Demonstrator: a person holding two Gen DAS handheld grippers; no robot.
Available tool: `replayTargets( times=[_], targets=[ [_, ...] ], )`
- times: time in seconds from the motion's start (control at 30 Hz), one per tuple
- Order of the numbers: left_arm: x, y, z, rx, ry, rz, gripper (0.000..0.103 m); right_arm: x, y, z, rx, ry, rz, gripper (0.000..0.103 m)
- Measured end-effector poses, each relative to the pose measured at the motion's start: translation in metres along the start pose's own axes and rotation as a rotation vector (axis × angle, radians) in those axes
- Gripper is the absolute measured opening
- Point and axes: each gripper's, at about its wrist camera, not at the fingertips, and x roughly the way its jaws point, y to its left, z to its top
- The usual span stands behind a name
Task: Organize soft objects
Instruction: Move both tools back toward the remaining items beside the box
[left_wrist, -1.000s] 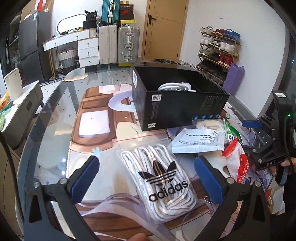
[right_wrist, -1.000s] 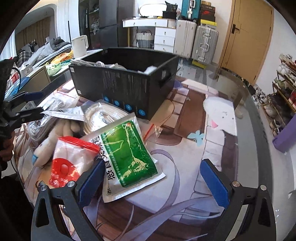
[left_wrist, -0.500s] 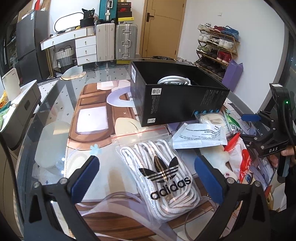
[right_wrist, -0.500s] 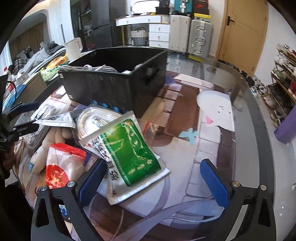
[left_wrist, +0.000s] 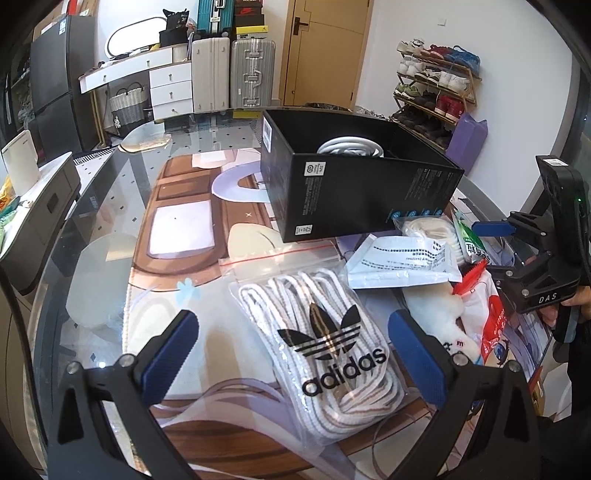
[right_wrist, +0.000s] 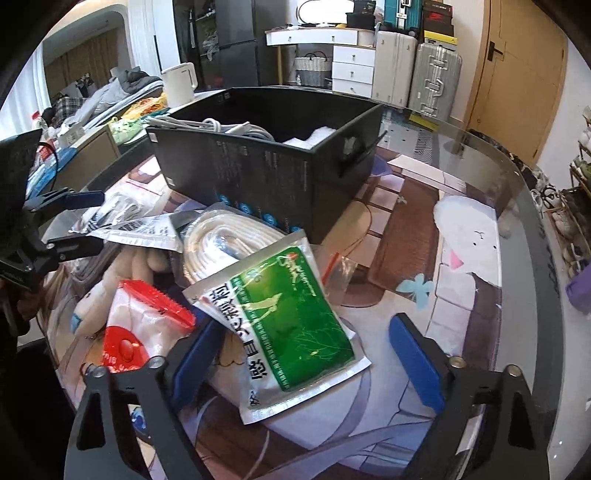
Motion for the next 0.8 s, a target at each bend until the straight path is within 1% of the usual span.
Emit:
replayTargets(
  times=[0.07,0.2,0.23,0.3,0.37,0.43,0.5,0.67,0.8],
  targets=[
    [0.0,0.0,0.0,0.0,0.001,-0.002,0.103,-0.001,0.002,0.0,-0.012,-0.001,0.008,0.085],
    [0.0,0.0,0.0,0.001,0.001,0.0,0.103,0.0,0.001,0.001,-0.02,-0.001,0.018,0.084],
    [0.0,0.0,0.0,0.001,0.001,-0.001,0.103,0.0,0.001,0.001,-0.022,-0.002,0.02,0.083],
    [0.0,0.0,0.0,0.001,0.004,-0.001,0.103,-0.002,0.002,0.001,-0.027,-0.006,0.024,0.078],
    [0.001,0.0,0.0,0.002,0.01,-0.002,0.103,-0.004,0.004,-0.001,-0.034,-0.01,0.028,0.07],
    [0.003,0.0,0.0,0.002,0.015,-0.001,0.103,-0.006,0.004,-0.004,-0.033,-0.014,0.028,0.067],
    [0.004,-0.001,0.0,0.003,0.019,0.003,0.103,-0.01,0.004,-0.008,-0.022,-0.024,0.025,0.06],
    [0.006,-0.002,0.001,0.01,0.026,0.003,0.103,-0.02,0.005,-0.02,0.011,-0.053,0.028,0.055],
    [0.008,-0.003,0.0,0.015,0.033,0.01,0.103,-0.031,0.006,-0.03,0.038,-0.082,0.007,0.054]
  ],
)
